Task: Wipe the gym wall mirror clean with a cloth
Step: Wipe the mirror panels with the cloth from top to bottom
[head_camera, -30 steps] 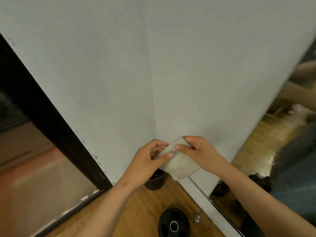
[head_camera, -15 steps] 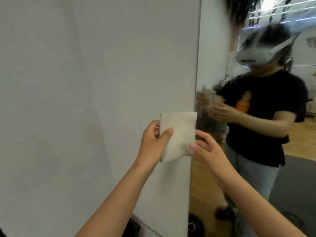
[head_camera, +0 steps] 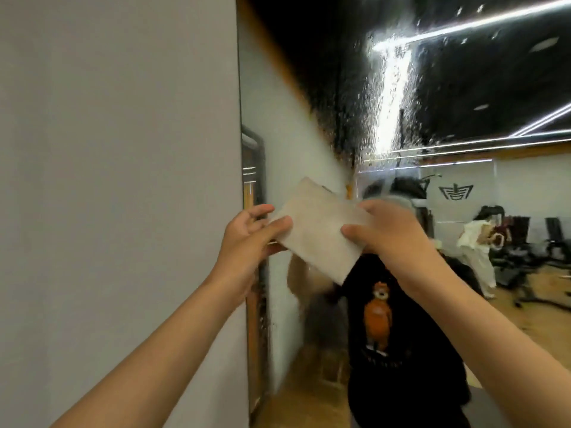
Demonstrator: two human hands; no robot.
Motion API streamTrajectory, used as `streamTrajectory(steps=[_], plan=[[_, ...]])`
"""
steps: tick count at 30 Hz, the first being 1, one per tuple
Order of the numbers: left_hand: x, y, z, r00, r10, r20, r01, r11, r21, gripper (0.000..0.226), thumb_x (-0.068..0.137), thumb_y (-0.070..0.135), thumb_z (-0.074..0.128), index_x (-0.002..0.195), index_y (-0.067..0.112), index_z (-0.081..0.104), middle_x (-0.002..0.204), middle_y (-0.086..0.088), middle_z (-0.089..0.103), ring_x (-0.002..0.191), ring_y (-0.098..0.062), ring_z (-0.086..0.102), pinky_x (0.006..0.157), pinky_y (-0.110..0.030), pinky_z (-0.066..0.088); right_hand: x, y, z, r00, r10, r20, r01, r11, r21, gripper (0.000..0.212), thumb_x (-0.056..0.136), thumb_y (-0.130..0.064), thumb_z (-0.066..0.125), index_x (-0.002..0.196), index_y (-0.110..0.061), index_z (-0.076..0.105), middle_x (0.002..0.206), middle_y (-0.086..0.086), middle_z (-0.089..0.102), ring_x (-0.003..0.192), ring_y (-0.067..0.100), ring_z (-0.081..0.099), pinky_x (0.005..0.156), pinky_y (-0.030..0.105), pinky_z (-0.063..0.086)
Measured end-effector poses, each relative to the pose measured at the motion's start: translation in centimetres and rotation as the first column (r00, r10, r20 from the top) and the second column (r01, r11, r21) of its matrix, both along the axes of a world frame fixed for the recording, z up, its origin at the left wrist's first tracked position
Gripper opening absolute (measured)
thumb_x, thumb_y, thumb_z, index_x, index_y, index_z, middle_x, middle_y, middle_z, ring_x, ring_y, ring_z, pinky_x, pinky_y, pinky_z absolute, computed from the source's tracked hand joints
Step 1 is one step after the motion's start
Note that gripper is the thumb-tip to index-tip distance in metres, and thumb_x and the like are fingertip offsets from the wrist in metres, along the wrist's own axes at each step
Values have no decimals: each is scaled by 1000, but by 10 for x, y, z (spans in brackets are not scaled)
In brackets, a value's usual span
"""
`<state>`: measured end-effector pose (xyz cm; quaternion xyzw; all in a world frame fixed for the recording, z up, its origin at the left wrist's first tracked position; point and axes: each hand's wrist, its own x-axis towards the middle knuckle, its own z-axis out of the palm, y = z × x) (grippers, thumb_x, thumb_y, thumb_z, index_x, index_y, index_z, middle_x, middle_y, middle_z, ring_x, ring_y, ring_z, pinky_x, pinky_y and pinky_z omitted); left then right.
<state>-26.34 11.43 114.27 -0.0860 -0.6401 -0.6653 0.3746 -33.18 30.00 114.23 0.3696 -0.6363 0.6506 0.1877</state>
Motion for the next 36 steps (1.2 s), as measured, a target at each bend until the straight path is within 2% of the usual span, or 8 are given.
streamTrajectory(steps=[2, 7, 10, 15, 22, 25, 30, 36], plan=[[-8, 3, 31, 999, 29, -43, -34, 992, -117, 38, 87, 17, 69, 124, 8, 59, 103, -7, 71, 77, -8, 71, 58, -17, 53, -6, 7, 42, 989, -67, -132, 72, 997, 33, 21, 83, -3, 73, 91, -21, 66, 85, 1, 65, 62, -1, 60, 54, 16, 46], [-28, 4, 96, 976, 119, -184, -167, 948, -270, 22, 95, 23, 62, 111, 10, 66, 97, -3, 74, 75, -4, 71, 59, -15, 51, -13, 10, 119, 903, -208, -377, 231, 973, 17, 35, 84, -13, 74, 115, -26, 63, 104, -5, 60, 94, 21, 64, 85, 40, 55], [-34, 3, 132, 928, 212, -306, -309, 899, -312, 8, 97, 22, 59, 98, 17, 65, 94, 1, 72, 78, -6, 69, 58, -16, 52, -15, 5, 155, 817, -264, -512, 277, 959, -52, 42, 86, -14, 72, 122, -26, 55, 96, -15, 54, 85, 9, 59, 79, 24, 51], [-45, -11, 181, 826, 312, -470, -463, 851, -248, 25, 99, 22, 56, 79, 8, 57, 78, -7, 60, 74, -19, 58, 68, -48, 53, -14, -14, 206, 645, -336, -687, 345, 929, -130, 34, 85, -6, 66, 114, -20, 55, 85, -10, 54, 69, 4, 51, 64, 13, 43], [-68, -48, 229, 700, 405, -588, -605, 774, -188, 36, 100, 25, 54, 67, 17, 43, 65, 3, 45, 61, -11, 40, 53, -17, 31, -18, -51, 261, 597, -408, -690, 413, 894, -172, 23, 81, -3, 68, 84, -18, 50, 80, 2, 56, 74, 14, 50, 59, 8, 37], [-76, -63, 249, 640, 433, -635, -662, 730, -170, 33, 103, 28, 49, 71, 21, 42, 68, 7, 44, 60, -8, 40, 51, -19, 30, -23, -69, 282, 585, -443, -680, 471, 867, -160, 25, 83, -6, 71, 73, -22, 55, 81, -3, 59, 79, 12, 53, 58, 6, 36], [-92, -89, 291, 512, 490, -705, -776, 616, -136, 30, 104, 37, 43, 87, 12, 48, 70, 6, 50, 62, -10, 45, 56, -34, 34, -21, -99, 318, 460, -552, -695, 569, 785, -246, 15, 91, -9, 63, 98, -16, 74, 96, -5, 61, 89, 10, 52, 69, 11, 30], [-102, -111, 353, 455, 460, -763, -823, 544, -162, 28, 103, 40, 42, 93, 16, 51, 83, -2, 60, 75, -26, 54, 58, -36, 35, -23, -129, 365, 224, -661, -716, 789, 555, -265, 37, 91, -23, 67, 124, -7, 63, 130, 12, 48, 112, 29, 53, 88, 23, 34]])
